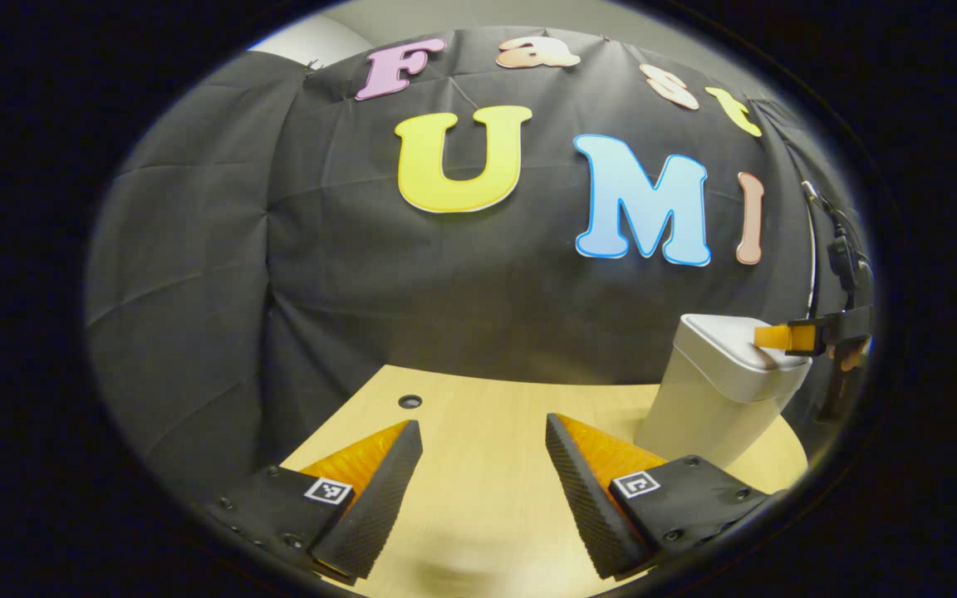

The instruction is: Press the lid of the desktop garbage bin to open it, pick up the crumpled paper on the desktop and throw it into the bin, then pick up the pop can on the desktop and drop it into the bin, and finally close the garbage bin lid.

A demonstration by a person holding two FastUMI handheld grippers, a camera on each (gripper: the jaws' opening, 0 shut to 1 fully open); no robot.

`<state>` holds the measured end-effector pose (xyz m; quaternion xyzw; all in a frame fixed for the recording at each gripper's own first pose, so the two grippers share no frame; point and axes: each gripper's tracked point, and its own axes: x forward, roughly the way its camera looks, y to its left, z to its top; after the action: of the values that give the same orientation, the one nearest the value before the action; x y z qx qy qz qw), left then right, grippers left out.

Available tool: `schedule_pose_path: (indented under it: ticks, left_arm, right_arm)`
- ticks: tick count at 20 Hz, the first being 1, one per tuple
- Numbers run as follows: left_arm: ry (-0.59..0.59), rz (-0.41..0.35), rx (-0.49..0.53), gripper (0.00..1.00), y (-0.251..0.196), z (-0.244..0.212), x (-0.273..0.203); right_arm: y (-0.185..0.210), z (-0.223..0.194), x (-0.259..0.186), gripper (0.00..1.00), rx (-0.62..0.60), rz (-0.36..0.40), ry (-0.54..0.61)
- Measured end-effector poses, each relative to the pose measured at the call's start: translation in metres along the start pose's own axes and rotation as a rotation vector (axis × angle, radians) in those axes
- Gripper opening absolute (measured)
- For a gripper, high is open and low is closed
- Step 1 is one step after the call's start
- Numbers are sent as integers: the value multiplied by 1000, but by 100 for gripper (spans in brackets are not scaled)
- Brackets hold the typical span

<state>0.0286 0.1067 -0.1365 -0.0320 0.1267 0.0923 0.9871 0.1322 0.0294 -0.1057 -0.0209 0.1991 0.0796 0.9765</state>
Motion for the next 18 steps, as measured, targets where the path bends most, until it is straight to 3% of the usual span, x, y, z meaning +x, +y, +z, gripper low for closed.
schedule_pose_path:
  ticks: [4,6,18]
  left_arm:
    - [5,-4,-7,100,-3,-1,4]
    - [8,-7,-9,95,-6,-1,6]
    - [17,-22,-11,100,-15,-3,8]
  right_arm:
    - [0,-1,1,92,32,2,-36]
    - [0,-1,2,92,32,-1,-57]
    - [0,-5,0,94,8,-32,-187]
